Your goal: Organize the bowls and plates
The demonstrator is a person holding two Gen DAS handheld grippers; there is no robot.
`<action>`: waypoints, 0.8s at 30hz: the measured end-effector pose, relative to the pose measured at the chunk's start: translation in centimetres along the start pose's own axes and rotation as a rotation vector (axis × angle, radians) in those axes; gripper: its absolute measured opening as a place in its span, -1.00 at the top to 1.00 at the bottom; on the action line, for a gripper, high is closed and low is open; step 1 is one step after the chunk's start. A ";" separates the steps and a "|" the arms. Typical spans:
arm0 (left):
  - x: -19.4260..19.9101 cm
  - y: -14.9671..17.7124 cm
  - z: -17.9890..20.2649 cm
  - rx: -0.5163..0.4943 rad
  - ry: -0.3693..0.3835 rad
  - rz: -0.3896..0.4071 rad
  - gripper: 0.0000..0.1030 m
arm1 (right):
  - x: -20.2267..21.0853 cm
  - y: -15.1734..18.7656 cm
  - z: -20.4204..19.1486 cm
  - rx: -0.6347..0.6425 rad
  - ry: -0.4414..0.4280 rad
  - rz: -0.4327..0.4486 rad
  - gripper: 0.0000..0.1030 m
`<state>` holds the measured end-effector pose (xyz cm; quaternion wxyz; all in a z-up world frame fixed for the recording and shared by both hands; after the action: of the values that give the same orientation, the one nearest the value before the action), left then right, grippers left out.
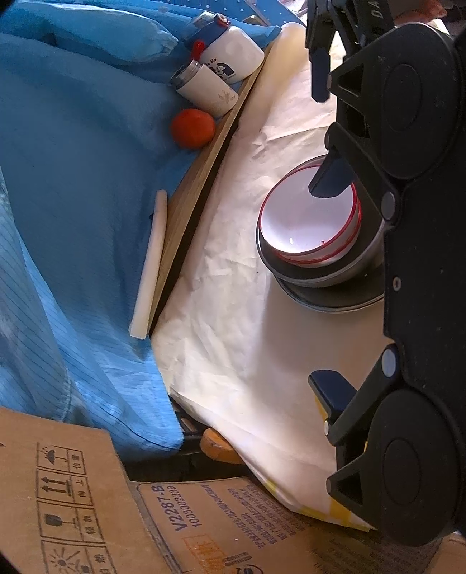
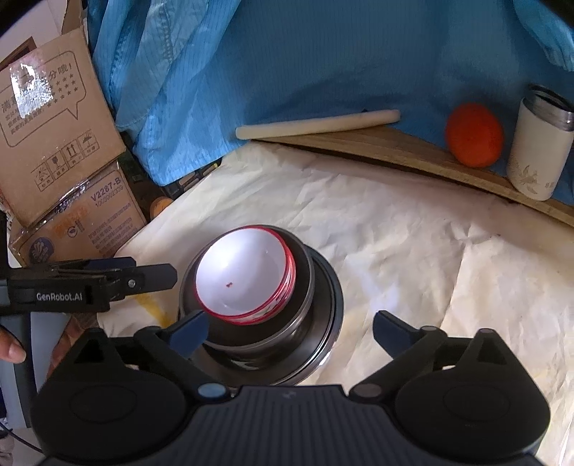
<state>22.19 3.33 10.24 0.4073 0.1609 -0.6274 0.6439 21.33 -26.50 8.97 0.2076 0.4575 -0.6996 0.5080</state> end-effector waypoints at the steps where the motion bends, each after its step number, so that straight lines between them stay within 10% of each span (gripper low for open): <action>1: 0.1 0.0 0.1 -0.006 -0.003 0.003 -0.98 | 0.1 0.0 0.0 0.003 0.002 0.004 -0.99; 24: 1.5 0.6 1.1 -0.103 -0.060 0.166 -0.98 | 0.6 0.4 0.1 0.041 0.035 0.077 -1.00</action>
<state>20.50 2.89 11.02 0.3412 0.1065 -0.6830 0.6370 20.71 -26.82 9.14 0.1909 0.4253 -0.7025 0.5378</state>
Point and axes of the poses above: each gripper's, at about its wrist camera, not at the fingertips, and x roughly against the way its jaws point, z to its right, y to its underside, the point moved 1 cm from there along -x, roughly the way its jaws point, and after that the axes turned 12 degrees about -x, right-handed, at the moved point
